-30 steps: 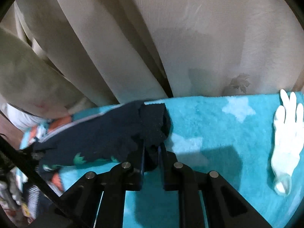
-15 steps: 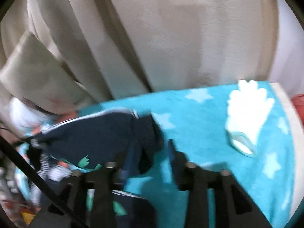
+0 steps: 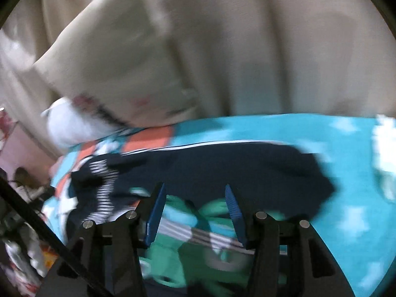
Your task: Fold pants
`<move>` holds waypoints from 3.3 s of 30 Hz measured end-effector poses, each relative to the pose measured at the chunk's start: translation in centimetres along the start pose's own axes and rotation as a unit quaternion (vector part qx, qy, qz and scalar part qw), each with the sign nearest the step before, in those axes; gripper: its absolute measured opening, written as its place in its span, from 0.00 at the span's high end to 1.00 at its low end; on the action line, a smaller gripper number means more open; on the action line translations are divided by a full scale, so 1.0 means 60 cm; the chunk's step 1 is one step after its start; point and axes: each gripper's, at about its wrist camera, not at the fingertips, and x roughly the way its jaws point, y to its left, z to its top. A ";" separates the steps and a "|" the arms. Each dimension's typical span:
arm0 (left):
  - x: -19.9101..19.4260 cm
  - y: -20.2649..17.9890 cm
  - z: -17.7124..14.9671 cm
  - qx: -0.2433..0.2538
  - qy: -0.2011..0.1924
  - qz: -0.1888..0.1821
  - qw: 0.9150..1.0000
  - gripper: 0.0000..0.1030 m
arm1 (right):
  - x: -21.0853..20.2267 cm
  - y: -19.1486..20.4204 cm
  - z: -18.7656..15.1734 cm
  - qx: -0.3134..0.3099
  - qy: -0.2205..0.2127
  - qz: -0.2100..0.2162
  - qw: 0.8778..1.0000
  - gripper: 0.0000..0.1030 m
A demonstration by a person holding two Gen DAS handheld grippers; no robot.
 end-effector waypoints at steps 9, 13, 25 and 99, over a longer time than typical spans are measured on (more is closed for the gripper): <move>-0.019 0.004 -0.028 0.030 -0.034 0.058 0.997 0.33 | 0.117 0.015 -0.022 0.041 0.073 0.042 0.996 0.46; -0.016 -0.002 -0.032 0.049 -0.039 0.069 0.996 0.33 | 0.106 0.023 -0.034 0.023 0.084 0.038 0.995 0.45; -0.022 -0.008 -0.040 0.057 -0.047 0.104 0.992 0.33 | 0.077 0.033 -0.061 0.003 0.086 0.049 0.995 0.42; 0.049 -0.125 0.052 0.224 0.050 -0.063 0.971 0.92 | -0.043 0.019 0.000 -0.170 0.009 -0.043 0.985 0.93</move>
